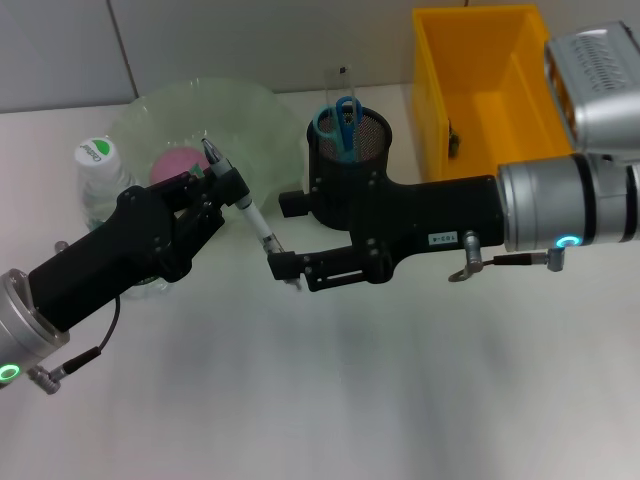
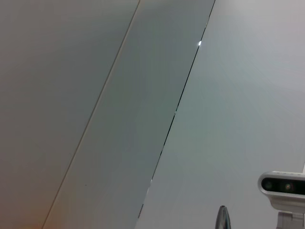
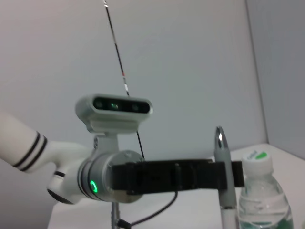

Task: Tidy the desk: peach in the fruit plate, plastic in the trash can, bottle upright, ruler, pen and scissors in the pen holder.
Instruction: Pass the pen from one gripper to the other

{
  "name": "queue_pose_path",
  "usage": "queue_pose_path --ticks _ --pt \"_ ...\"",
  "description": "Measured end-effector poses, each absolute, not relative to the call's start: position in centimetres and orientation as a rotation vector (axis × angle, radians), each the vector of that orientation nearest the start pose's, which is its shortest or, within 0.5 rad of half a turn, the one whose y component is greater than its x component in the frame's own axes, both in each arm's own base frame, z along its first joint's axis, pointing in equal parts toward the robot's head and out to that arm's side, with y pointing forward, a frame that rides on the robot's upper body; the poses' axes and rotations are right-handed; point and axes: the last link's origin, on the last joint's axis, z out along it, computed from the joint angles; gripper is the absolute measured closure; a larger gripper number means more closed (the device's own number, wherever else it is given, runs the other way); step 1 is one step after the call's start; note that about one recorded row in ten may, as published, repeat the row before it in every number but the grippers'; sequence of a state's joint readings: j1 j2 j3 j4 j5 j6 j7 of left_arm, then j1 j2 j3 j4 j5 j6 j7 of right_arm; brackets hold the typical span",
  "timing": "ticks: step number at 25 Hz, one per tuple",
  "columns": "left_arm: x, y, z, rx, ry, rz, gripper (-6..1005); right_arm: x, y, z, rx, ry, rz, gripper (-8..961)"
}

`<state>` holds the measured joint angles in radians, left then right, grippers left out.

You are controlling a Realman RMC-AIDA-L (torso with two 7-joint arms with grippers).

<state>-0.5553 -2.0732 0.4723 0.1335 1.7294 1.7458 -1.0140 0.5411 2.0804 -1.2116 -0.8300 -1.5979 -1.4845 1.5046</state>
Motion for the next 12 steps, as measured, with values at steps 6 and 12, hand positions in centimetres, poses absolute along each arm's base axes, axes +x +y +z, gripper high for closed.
queue_pose_path --ticks 6,12 --pt "-23.8 29.6 -2.6 -2.386 -0.616 -1.457 857 17.5 33.9 -1.2 -2.847 0.388 0.948 175" --pt "-23.7 29.7 -2.6 -2.385 -0.616 -1.453 857 19.0 34.6 1.6 -2.641 0.48 1.108 174"
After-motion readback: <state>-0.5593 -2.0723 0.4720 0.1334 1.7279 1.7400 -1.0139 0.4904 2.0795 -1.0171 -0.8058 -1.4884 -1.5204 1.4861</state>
